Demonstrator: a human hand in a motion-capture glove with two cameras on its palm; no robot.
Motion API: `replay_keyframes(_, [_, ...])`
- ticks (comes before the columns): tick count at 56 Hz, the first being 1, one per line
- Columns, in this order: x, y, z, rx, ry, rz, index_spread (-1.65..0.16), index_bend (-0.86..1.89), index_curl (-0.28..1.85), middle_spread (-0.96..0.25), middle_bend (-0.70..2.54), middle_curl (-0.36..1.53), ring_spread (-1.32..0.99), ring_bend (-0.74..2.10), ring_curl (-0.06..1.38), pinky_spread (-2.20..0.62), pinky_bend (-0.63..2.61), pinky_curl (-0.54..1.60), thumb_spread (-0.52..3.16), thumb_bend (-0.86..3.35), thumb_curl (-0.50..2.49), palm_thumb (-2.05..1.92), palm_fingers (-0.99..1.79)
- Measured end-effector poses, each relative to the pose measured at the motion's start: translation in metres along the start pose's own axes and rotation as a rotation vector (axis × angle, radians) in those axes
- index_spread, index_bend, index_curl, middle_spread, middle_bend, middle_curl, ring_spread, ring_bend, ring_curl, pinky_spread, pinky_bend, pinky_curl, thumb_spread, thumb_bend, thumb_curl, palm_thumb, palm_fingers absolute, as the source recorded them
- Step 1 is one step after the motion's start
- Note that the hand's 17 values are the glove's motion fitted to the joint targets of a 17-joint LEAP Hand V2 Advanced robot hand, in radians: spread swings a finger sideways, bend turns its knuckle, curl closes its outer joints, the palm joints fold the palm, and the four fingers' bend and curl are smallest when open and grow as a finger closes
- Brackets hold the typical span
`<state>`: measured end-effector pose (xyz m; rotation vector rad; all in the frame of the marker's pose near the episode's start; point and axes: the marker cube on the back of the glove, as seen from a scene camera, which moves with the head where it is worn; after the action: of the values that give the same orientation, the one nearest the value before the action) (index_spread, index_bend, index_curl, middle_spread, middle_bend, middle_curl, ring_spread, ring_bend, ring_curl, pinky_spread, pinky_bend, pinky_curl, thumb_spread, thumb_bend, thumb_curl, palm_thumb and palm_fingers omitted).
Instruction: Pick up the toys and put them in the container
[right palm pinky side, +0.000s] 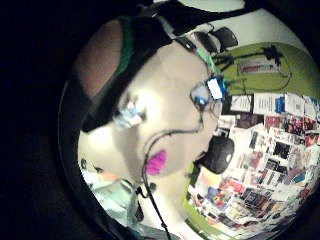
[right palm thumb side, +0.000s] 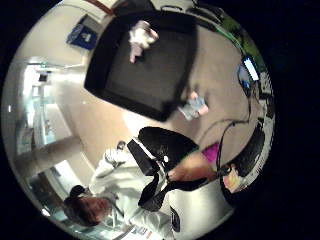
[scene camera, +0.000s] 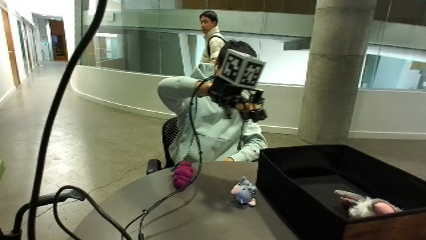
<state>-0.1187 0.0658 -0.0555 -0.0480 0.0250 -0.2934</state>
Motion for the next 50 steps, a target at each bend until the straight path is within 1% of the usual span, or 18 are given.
replay_keyframes(7, [0.061,0.064,0.049,-0.148,-0.080,0.028,-0.25,0.10,0.26,-0.03,0.19,0.31,0.00,0.21,0.27,0.07,0.81,0.31,1.06,-0.05,0.30,-0.05,-0.11])
replay_keyframes(15, [0.095,0.117,0.108,-0.134,-0.099,-0.006,-0.26,0.11,0.24,-0.04,0.19,0.33,0.00,0.22,0.28,0.06,0.81,0.31,1.09,-0.04,0.29,-0.04,-0.08])
replay_keyframes(21, [0.098,0.141,0.157,-0.141,-0.134,-0.014,-0.27,0.12,0.23,-0.04,0.18,0.33,-0.01,0.23,0.29,0.06,0.82,0.32,1.10,-0.04,0.28,-0.03,-0.08])
replay_keyframes(28, [0.079,0.151,0.211,-0.111,-0.200,-0.052,-0.28,0.13,0.23,-0.03,0.18,0.34,-0.02,0.24,0.30,0.05,0.83,0.32,1.07,-0.06,0.27,-0.06,-0.08])
replay_keyframes(33, [0.050,0.162,0.258,-0.123,-0.209,-0.090,-0.29,0.15,0.24,-0.03,0.16,0.33,-0.02,0.23,0.30,0.05,0.84,0.33,1.07,-0.05,0.27,-0.06,-0.08])
replay_keyframes(38, [0.037,0.151,0.291,-0.124,-0.236,-0.131,-0.30,0.18,0.26,-0.03,0.14,0.31,-0.02,0.19,0.30,0.05,0.84,0.33,1.08,-0.04,0.26,-0.03,-0.10])
replay_keyframes(42, [0.043,0.127,0.299,-0.037,-0.298,-0.161,-0.31,0.22,0.29,-0.03,0.14,0.30,-0.02,0.15,0.28,0.05,0.84,0.33,1.14,0.00,0.28,0.04,-0.09])
replay_keyframes(45, [0.044,0.118,0.300,0.034,-0.336,-0.165,-0.31,0.32,0.32,-0.04,0.17,0.31,-0.02,0.09,0.25,0.05,0.87,0.34,1.21,0.06,0.30,0.13,-0.04])
replay_keyframes(47, [0.043,0.116,0.302,0.066,-0.354,-0.167,-0.31,0.40,0.35,-0.05,0.22,0.32,-0.02,0.08,0.23,0.04,0.87,0.34,1.24,0.08,0.31,0.18,0.06])
replay_keyframes(48, [0.043,0.115,0.303,0.084,-0.364,-0.171,-0.31,0.41,0.35,-0.05,0.23,0.32,-0.02,0.08,0.21,0.04,0.86,0.33,1.25,0.08,0.31,0.18,0.04])
replay_keyframes(49, [0.045,0.115,0.304,0.104,-0.372,-0.177,-0.31,0.46,0.38,-0.05,0.27,0.34,-0.02,0.09,0.21,0.04,0.85,0.33,1.26,0.10,0.32,0.23,0.14])
replay_keyframes(50, [0.050,0.116,0.306,0.123,-0.379,-0.186,-0.30,0.48,0.38,-0.06,0.30,0.35,-0.02,0.09,0.19,0.04,0.84,0.32,1.27,0.11,0.33,0.25,0.16])
